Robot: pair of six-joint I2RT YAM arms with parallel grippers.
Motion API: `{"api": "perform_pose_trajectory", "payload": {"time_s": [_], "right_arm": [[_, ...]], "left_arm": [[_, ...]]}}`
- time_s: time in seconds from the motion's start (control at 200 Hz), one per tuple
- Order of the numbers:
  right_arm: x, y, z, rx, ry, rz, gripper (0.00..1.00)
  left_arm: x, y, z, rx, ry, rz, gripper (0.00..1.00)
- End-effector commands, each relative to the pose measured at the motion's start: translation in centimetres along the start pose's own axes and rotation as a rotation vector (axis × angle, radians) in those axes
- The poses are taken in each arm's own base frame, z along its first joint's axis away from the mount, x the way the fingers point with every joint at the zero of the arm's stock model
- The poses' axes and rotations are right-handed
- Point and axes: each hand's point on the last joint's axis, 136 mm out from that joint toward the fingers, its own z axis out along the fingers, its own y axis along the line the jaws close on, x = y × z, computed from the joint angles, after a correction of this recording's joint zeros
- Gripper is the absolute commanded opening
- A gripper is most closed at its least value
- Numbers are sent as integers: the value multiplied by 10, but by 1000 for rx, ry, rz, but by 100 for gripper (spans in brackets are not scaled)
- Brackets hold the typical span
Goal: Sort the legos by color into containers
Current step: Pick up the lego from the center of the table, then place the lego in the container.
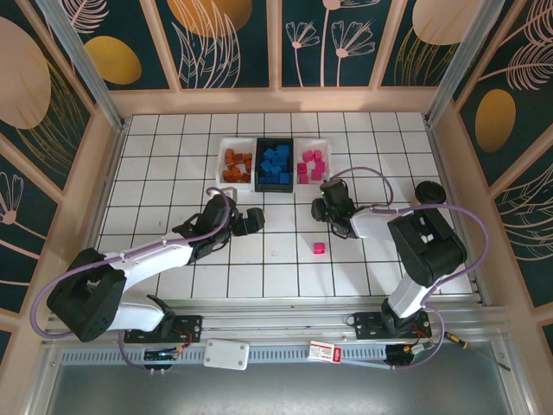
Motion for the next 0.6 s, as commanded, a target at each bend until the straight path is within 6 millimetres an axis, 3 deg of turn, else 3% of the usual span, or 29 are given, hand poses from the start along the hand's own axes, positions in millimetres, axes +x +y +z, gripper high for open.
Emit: {"api": "perform_pose_trajectory", "payload": {"time_s": [0.0,0.1,0.165,0.25,0.33,0.42,0.526,0.541,0.596], "right_arm": [[-11,14,-20,-59,-49,-28,23],[-26,23,-45,-102,-105,-42,22],[-36,41,-64,-152,-146,-71,22],[-61,54,-87,-194,-214,-70,22],[-86,63,-95,-197,-263,-80,22],[-110,69,-86,-173,-284,-91,23],[-129,79,-59,-157,-276,-99,23],[-137,70,-54,-139,-281,-82,23],[-148,67,-39,-123,-282,-68,24]], "left_arm": [[-3,-4,-2,31,-23,-12,99],[-1,-3,-2,30,-12,-5,98],[-1,-2,-4,28,-11,-1,98],[-1,-2,-7,30,-16,-4,99],[-4,-3,-10,34,-25,-4,99],[-6,-6,-14,43,-33,-8,99],[-10,-7,-19,42,-41,-10,99],[-10,-7,-20,41,-42,-9,99],[-12,-6,-24,33,-48,-11,98]]}}
